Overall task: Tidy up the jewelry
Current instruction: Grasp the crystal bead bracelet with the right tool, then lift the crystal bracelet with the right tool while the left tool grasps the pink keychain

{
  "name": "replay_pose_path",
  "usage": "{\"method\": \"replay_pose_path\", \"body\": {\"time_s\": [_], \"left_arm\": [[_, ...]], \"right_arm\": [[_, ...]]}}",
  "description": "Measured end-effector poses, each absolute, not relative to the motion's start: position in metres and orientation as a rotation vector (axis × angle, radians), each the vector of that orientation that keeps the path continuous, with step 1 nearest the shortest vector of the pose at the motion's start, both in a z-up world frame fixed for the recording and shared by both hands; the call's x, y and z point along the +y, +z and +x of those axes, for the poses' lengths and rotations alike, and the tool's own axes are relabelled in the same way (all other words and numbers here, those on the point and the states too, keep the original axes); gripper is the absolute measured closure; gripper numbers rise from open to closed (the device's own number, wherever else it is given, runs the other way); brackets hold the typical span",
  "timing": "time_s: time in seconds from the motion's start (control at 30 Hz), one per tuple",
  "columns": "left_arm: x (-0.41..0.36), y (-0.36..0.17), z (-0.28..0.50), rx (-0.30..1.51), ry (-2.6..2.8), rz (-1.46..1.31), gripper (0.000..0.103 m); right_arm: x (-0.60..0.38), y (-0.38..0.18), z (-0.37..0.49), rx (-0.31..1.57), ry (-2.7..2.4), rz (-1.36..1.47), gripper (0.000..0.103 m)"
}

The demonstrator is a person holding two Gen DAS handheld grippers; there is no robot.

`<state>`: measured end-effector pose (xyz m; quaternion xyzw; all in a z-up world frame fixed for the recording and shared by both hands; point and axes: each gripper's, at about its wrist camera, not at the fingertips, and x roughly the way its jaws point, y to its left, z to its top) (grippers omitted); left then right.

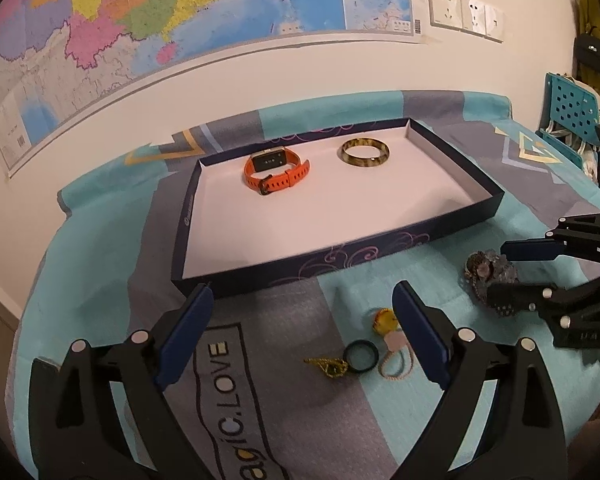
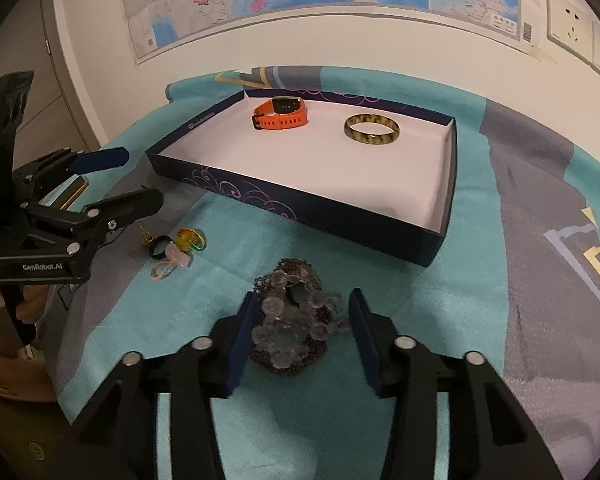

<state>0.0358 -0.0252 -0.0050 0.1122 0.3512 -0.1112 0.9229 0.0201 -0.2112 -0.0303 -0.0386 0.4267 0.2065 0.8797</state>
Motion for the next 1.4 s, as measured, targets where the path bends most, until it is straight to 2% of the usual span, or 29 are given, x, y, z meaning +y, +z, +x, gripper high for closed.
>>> {"method": "replay_pose_path", "body": {"time_s": [0.33, 0.6, 0.8, 0.87, 1.23, 1.4], "left_arm": [[-0.018, -0.015, 0.028, 0.758, -0.253, 0.187, 0.013], [-0.011, -0.018, 0.019, 0.758, -0.299, 0.173, 0.014], [-0.007, -0.02, 0.009, 0.76, -0.374, 0.167, 0.02], [-0.007, -0.022, 0.009, 0.767, -0.397, 0.164, 0.027], [-0.028, -0.021, 0.004, 0.753, -0.544, 0.169, 0.04], [-0.038, -0.03, 0.019, 0.799, -0.551, 0.157, 0.058]], "right_arm": [[-0.222, -0.021, 0.009, 0.861, 0.437, -0.05, 0.095], [-0.243, -0.003, 0.006, 0.825, 0.463, 0.084, 0.095], [-0.251, 0.024, 0.002, 0.748, 0.494, 0.132, 0.095], [-0.253, 0.032, 0.001, 0.724, 0.496, 0.138, 0.095], [-0.252, 0.048, -0.003, 0.685, 0.504, 0.147, 0.095], [-0.248, 0.04, 0.0, 0.708, 0.507, 0.153, 0.095]]}}
